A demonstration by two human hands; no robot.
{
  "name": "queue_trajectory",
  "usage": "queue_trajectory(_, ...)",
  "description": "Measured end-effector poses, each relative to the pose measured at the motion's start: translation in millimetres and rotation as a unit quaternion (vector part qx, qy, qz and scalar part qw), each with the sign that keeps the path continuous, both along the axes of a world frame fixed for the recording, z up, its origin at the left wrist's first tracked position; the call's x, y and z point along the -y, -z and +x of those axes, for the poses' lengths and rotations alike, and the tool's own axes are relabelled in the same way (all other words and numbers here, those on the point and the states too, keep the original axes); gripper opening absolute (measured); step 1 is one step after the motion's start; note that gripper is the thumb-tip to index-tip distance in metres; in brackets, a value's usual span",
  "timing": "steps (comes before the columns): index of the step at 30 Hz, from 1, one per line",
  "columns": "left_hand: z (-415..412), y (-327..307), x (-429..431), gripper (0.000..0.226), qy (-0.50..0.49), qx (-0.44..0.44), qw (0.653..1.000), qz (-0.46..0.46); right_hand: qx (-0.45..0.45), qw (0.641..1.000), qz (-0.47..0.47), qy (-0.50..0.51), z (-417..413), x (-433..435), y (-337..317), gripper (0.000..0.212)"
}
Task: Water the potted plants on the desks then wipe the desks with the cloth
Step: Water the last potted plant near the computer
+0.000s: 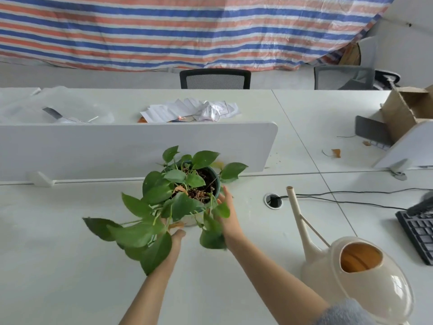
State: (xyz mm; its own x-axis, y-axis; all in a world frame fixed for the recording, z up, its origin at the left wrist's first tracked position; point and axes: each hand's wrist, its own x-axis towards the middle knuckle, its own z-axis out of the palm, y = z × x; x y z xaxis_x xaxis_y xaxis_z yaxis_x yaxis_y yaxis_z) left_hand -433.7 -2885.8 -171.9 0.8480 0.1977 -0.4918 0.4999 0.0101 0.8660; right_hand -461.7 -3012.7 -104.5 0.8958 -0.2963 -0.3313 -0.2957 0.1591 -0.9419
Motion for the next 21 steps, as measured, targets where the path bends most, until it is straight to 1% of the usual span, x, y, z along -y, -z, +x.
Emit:
queue_trajectory(1, -2.4, -12.6, 4.0, 0.049, -0.002, -0.003, 1.000, -0.006, -0.008, 1.000, -0.019, 0.020, -1.8, -1.6, 3.4, 0.063)
queue_trajectory(2, -1.4, -17.1, 6.7, 0.042, 0.012, 0.015, 1.000, -0.005, -0.016, 0.999, -0.032, 0.036, -6.1, -4.8, 3.1, 0.059)
queue_trajectory(4, -3.3, -31.0, 11.7, 0.011, 0.045, 0.032, 0.998, -0.002, -0.018, 0.999, -0.012, 0.035, -11.9, -8.8, 7.0, 0.058)
queue_trajectory(5, -5.7, -41.7, 16.3, 0.017, 0.057, 0.028, 0.998, -0.013, -0.020, 0.999, 0.005, 0.033, -12.3, -10.3, 7.4, 0.059)
queue_trajectory(7, -3.8, -30.8, 12.1, 0.022, 0.066, 0.024, 0.997, 0.015, -0.025, 0.999, 0.020, 0.023, -9.7, -9.6, 2.1, 0.062)
queue_trajectory(9, -3.9, -15.4, 6.3, 0.034, 0.070, -0.007, 0.997, 0.037, -0.027, 0.999, 0.031, 0.011, -4.0, -3.2, 1.3, 0.066)
queue_trajectory(10, -6.4, -13.5, 4.1, 0.040, 0.085, -0.003, 0.994, 0.065, -0.029, 0.999, 0.032, 0.003, -2.6, -0.3, 0.7, 0.069)
queue_trajectory(12, -14.0, -12.9, 1.9, 0.043, 0.115, 0.028, 0.986, 0.114, -0.040, 0.999, 0.011, -0.016, -4.0, 6.1, 6.7, 0.073)
queue_trajectory(13, -20.6, -17.3, 2.9, 0.046, 0.154, 0.024, 0.980, 0.121, -0.051, 0.998, -0.001, -0.021, -7.7, 9.6, 10.8, 0.074)
queue_trajectory(15, -36.8, -21.4, 3.9, 0.057, 0.240, 0.026, 0.962, 0.126, -0.085, 0.996, -0.035, -0.022, -22.9, 15.2, 16.8, 0.071)
queue_trajectory(16, -44.9, -19.1, 2.1, 0.058, 0.264, 0.032, 0.954, 0.142, -0.102, 0.993, -0.050, -0.017, -33.6, 17.7, 18.6, 0.070)
queue_trajectory(18, -63.1, -18.5, -4.1, 0.038, 0.300, 0.017, 0.933, 0.200, -0.124, 0.989, -0.076, -0.009, -56.8, 22.6, 20.9, 0.068)
queue_trajectory(19, -73.0, -18.3, -8.4, 0.038, 0.326, 0.023, 0.914, 0.243, -0.131, 0.988, -0.086, -0.006, -68.4, 24.9, 21.8, 0.067)
queue_trajectory(21, -89.3, -14.5, -15.7, 0.060, 0.375, 0.049, 0.878, 0.292, -0.142, 0.984, -0.112, -0.003, -89.1, 29.4, 21.7, 0.064)
